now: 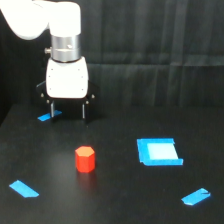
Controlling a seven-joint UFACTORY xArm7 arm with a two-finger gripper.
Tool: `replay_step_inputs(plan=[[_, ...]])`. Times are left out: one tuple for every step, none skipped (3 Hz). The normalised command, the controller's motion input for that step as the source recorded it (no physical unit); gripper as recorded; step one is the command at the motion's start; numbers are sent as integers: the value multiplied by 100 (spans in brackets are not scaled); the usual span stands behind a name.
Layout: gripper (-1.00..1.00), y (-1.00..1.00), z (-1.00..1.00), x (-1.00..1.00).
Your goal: Pick up the red object from the table
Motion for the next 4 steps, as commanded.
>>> replay_step_inputs(plan=[[100,-65,6,66],[100,-77,-7,83],[98,-77,3,64],[100,-97,13,37]])
